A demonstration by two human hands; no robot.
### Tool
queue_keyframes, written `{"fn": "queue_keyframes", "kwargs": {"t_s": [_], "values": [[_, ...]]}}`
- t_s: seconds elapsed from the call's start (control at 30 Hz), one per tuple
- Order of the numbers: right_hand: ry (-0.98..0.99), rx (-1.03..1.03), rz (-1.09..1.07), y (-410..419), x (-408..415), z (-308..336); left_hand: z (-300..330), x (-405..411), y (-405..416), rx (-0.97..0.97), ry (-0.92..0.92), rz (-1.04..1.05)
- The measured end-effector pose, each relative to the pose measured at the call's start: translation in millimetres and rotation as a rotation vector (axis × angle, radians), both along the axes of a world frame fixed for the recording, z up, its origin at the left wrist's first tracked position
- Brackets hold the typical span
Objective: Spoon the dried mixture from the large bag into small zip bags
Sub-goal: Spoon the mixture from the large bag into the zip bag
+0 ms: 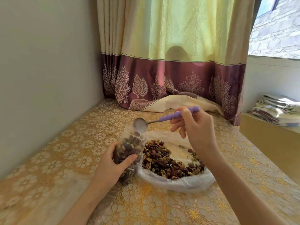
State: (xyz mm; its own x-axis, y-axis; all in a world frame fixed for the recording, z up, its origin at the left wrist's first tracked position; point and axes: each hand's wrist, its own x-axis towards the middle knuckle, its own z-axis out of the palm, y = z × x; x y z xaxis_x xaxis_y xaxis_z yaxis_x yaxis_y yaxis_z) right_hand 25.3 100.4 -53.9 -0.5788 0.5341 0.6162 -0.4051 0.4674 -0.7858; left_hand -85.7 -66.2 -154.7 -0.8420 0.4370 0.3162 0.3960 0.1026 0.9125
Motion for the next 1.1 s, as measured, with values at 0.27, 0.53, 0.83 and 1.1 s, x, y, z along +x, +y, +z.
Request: {"fn": "queue_keyframes", "kwargs": {"t_s": [0.27, 0.53, 0.83, 1.1], "values": [[0.121, -0.196, 0.011, 16.0, 6.1, -3.8, -1.2, -1.7, -0.4, 0.046, -0.058, -0.018], [-0.096, -0.235, -0.264, 66.3, 22.1, -36.7, -1.1, 0.2, -1.4, 0.113, -0.06, 0.026], [-0.312, -0.186, -0.366, 78.0, 23.6, -66.8, -0.5, 0.1, -2.2, 0.134, -0.024, 0.042], [-0.39, -0.457, -0.24, 71.6, 9.5, -69.5, 0.2, 0.3, -1.9, 0.129, -0.011, 0.022]]}}
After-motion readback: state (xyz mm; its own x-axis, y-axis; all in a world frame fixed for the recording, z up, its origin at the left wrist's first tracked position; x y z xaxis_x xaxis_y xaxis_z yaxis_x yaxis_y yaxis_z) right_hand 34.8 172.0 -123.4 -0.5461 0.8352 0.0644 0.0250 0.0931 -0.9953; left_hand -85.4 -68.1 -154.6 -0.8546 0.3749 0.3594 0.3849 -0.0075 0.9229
